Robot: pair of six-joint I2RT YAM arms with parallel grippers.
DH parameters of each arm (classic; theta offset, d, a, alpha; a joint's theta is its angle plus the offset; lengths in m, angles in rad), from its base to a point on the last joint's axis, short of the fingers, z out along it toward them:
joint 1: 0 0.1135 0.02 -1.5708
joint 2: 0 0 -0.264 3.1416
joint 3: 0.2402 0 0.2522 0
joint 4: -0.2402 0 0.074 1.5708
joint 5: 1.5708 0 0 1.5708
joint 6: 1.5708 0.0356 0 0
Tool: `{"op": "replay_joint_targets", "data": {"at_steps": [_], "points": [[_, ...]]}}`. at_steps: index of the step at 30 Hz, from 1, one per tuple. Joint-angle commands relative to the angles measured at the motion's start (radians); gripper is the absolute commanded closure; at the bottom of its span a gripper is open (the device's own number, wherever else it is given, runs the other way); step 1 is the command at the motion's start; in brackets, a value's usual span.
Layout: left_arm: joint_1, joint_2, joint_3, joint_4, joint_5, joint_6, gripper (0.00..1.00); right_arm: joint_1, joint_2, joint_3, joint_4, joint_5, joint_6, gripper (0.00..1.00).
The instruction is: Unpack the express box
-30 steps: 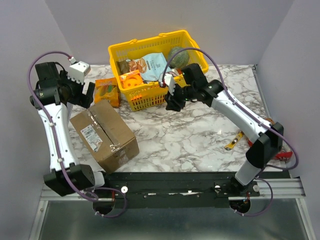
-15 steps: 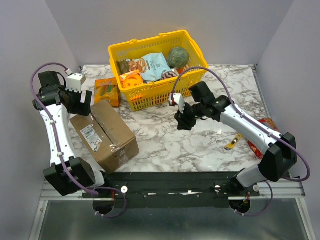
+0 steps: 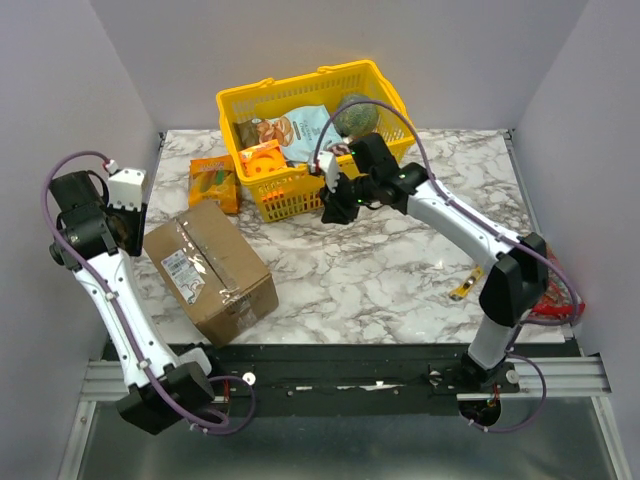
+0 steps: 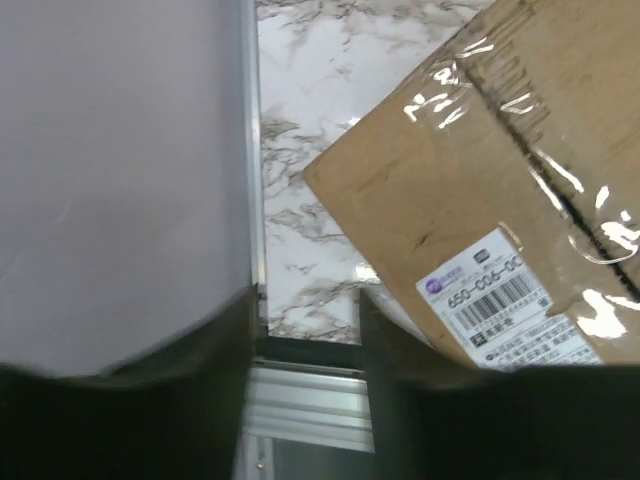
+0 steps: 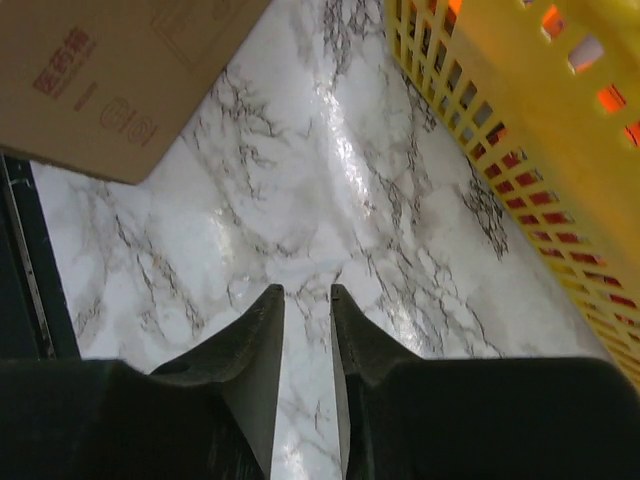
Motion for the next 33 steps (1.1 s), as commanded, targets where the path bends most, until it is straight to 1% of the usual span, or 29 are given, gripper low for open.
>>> {"op": "replay_joint_targets", "data": {"at_steps": [1, 2, 3, 4, 7, 8, 10, 11, 13, 15, 16, 17, 18, 19, 21, 22, 23, 24, 26, 28, 30, 31, 32, 33], "points": [[0.023, -0.042, -0.142, -0.094, -0.123, 0.154, 0.82, 0.081, 0.126, 0.132, 0.044, 0.009, 0.039, 0.71], [0.023, -0.043, -0.177, -0.099, -0.120, 0.160, 0.99, 0.094, 0.146, 0.150, 0.044, 0.018, 0.039, 0.73], [0.023, -0.048, -0.241, -0.100, -0.117, 0.162, 1.00, 0.106, 0.163, 0.170, 0.045, 0.024, 0.037, 0.74], [0.023, -0.056, -0.269, -0.099, -0.107, 0.171, 1.00, 0.126, 0.193, 0.184, 0.042, 0.023, 0.036, 0.74], [0.023, -0.060, -0.335, -0.097, -0.012, 0.203, 1.00, 0.150, 0.213, 0.206, 0.065, 0.034, 0.037, 0.75], [0.022, -0.062, -0.348, -0.102, 0.063, 0.223, 1.00, 0.154, 0.216, 0.206, 0.070, 0.030, 0.040, 0.75], [0.019, -0.066, -0.377, -0.120, 0.140, 0.275, 1.00, 0.154, 0.218, 0.206, 0.070, 0.026, 0.042, 0.75], [0.007, -0.069, -0.385, -0.128, 0.184, 0.330, 1.00, 0.155, 0.217, 0.204, 0.065, 0.029, 0.040, 0.75], [-0.012, -0.072, -0.400, -0.128, 0.289, 0.361, 0.97, 0.155, 0.210, 0.197, 0.059, 0.044, 0.025, 0.75], [-0.068, -0.074, -0.405, -0.125, 0.372, 0.386, 0.95, 0.154, 0.186, 0.174, 0.050, 0.092, 0.010, 0.76], [-0.108, -0.077, -0.408, -0.114, 0.383, 0.384, 0.93, 0.154, 0.174, 0.163, 0.046, 0.110, -0.013, 0.76], [-0.171, -0.101, -0.415, -0.102, 0.389, 0.375, 0.91, 0.152, 0.160, 0.146, 0.038, 0.142, -0.026, 0.78], [-0.290, -0.123, -0.441, -0.081, 0.387, 0.345, 0.91, 0.148, 0.116, 0.129, 0.032, 0.150, -0.038, 0.78], [-0.355, -0.169, -0.457, -0.026, 0.392, 0.321, 0.90, 0.135, 0.099, 0.091, 0.027, 0.158, -0.056, 0.78], [-0.433, -0.207, -0.492, 0.031, 0.418, 0.269, 0.86, 0.123, 0.056, 0.056, 0.012, 0.205, -0.064, 0.78], [-0.478, -0.220, -0.500, 0.085, 0.452, 0.225, 0.84, 0.109, 0.019, 0.016, 0.007, 0.228, -0.066, 0.78], [-0.489, -0.224, -0.504, 0.105, 0.462, 0.202, 0.80, 0.103, 0.005, 0.000, 0.000, 0.300, -0.063, 0.78], [-0.497, -0.223, -0.497, 0.117, 0.475, 0.191, 0.78, 0.094, -0.009, -0.018, -0.007, 0.328, -0.060, 0.78], [-0.503, -0.191, -0.457, 0.113, 0.501, 0.162, 0.78, 0.054, -0.049, -0.055, -0.030, 0.371, -0.041, 0.79], [-0.492, -0.172, -0.353, 0.110, 0.507, 0.107, 0.78, 0.008, -0.073, -0.075, -0.048, 0.371, -0.014, 0.80], [-0.474, -0.165, -0.261, 0.139, 0.493, -0.022, 0.75, -0.009, -0.102, -0.105, -0.086, 0.345, -0.007, 0.81], [-0.465, -0.165, -0.236, 0.212, 0.460, -0.092, 0.74, -0.010, -0.113, -0.121, -0.094, 0.345, -0.009, 0.81], [-0.445, -0.148, -0.215, 0.246, 0.420, -0.208, 0.74, -0.012, -0.135, -0.135, -0.102, 0.328, -0.012, 0.81], [-0.431, -0.136, -0.178, 0.275, 0.351, -0.244, 0.74, -0.012, -0.141, -0.154, -0.108, 0.314, -0.014, 0.83]]}}
